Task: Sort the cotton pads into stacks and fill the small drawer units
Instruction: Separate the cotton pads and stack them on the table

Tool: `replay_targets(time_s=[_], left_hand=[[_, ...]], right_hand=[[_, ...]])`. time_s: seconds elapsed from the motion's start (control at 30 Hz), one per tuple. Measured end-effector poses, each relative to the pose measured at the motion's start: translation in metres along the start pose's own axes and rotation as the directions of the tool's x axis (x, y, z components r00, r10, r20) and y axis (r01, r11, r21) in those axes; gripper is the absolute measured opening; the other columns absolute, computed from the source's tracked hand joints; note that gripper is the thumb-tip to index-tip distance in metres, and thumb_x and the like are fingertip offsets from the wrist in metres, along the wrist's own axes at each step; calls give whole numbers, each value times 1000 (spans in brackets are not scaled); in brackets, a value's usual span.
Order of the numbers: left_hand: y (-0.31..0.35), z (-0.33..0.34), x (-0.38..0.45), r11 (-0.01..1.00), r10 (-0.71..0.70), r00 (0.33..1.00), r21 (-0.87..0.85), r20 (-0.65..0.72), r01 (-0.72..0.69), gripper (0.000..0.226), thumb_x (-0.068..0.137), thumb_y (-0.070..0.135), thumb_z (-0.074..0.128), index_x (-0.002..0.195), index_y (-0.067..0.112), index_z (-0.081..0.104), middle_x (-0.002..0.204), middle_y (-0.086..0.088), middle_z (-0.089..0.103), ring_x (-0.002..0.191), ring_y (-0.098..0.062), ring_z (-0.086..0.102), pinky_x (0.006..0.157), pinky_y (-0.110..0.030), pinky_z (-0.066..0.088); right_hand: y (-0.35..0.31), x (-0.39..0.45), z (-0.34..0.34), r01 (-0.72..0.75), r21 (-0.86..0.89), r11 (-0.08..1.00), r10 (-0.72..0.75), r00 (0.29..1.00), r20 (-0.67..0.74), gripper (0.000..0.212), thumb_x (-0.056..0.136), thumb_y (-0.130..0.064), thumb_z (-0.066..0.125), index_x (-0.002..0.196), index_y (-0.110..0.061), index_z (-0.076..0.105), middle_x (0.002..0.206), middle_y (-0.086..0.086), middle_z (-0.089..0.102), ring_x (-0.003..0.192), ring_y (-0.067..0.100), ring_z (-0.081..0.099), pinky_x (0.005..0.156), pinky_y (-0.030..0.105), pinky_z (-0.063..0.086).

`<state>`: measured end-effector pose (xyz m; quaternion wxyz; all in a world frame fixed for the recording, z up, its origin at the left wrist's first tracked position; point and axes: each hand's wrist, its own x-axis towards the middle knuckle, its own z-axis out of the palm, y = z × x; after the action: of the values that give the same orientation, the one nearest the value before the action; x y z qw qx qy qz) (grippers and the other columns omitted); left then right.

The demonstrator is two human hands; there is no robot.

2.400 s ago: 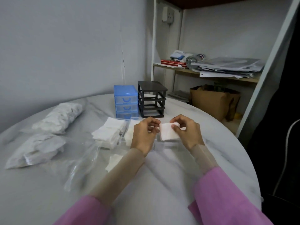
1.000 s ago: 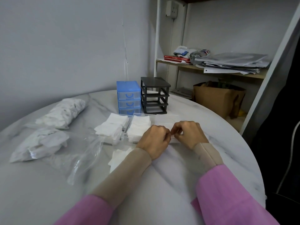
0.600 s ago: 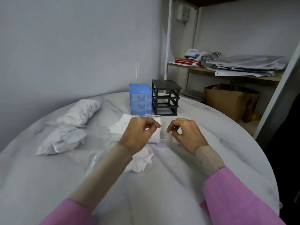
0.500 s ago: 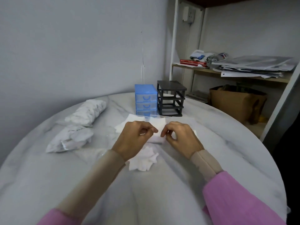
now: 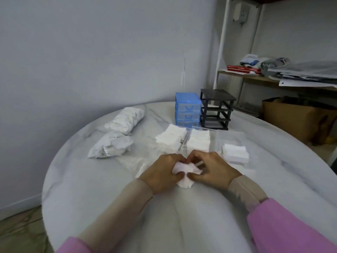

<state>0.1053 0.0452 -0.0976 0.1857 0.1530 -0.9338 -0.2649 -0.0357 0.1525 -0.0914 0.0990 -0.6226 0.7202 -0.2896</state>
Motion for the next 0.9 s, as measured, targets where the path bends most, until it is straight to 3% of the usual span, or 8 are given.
replay_targets(time_s=[0.07, 0.27, 0.4, 0.5, 0.6, 0.7, 0.83, 0.9], left_hand=[[-1, 0, 0, 1000, -6, 1000, 27, 1, 6, 61, 64, 47, 45, 110, 11, 64, 102, -7, 68, 93, -21, 60, 73, -21, 38], [3, 1, 3, 1000, -10, 996, -9, -91, 10, 26, 79, 10, 67, 104, 8, 66, 94, -6, 67, 81, -16, 56, 64, -15, 35], [7, -1, 10, 992, -6, 983, -127, -183, -18, 18, 79, 9, 71, 97, 8, 68, 83, 6, 60, 67, 2, 51, 64, -5, 37], [13, -5, 19, 960, -71, 971, -281, -229, 4, 13, 79, 10, 72, 90, 13, 66, 82, 8, 59, 64, 3, 51, 65, -7, 41], [16, -8, 30, 874, -147, 966, -485, -213, 26, 20, 78, 8, 72, 79, 20, 57, 78, 6, 60, 64, 1, 54, 62, -10, 44], [20, -7, 37, 792, -196, 961, -610, -194, 38, 20, 80, 5, 70, 83, 15, 53, 79, -1, 62, 67, -8, 57, 59, -14, 45], [25, -1, 36, 576, -281, 953, -814, -114, 73, 6, 93, 16, 54, 92, 11, 58, 90, -2, 64, 82, -12, 62, 66, -19, 53], [23, -1, 35, 546, -280, 955, -835, -99, 73, 11, 95, 12, 49, 95, 10, 60, 92, -4, 64, 82, -12, 62, 66, -19, 54]], right_hand=[[1, 0, 0, -5, 3, 1000, 5, 1000, 10, 29, 77, -15, 71, 104, -13, 59, 94, -4, 61, 82, 5, 54, 68, 6, 40], [2, 2, 2, -3, 119, 993, 9, 999, -44, 28, 75, -6, 70, 95, -22, 58, 88, 0, 62, 78, 8, 56, 66, 11, 42], [2, 2, -4, 43, 253, 966, 2, 984, -176, 28, 75, -4, 68, 87, -28, 58, 85, -8, 61, 75, 0, 56, 71, 15, 45], [1, 3, -11, 73, 409, 910, 49, 958, -281, 32, 78, 2, 68, 88, -25, 57, 89, -9, 59, 80, 5, 56, 69, 18, 49], [1, 5, -15, 105, 602, 792, 115, 942, -315, 31, 79, 4, 67, 94, -20, 54, 93, -4, 60, 80, 12, 60, 65, 23, 53], [2, 7, -16, 87, 697, 712, 181, 936, -302, 35, 79, 6, 65, 98, -20, 50, 92, 9, 61, 78, 26, 57, 68, 36, 53], [4, 7, -20, 87, 711, 698, 240, 907, -346, 38, 76, 7, 67, 97, -19, 48, 85, 7, 65, 76, 21, 61, 66, 26, 54], [4, 6, -23, 84, 718, 691, 249, 905, -345, 36, 75, 8, 68, 95, -17, 49, 81, 3, 63, 70, 12, 61, 64, 20, 53]])
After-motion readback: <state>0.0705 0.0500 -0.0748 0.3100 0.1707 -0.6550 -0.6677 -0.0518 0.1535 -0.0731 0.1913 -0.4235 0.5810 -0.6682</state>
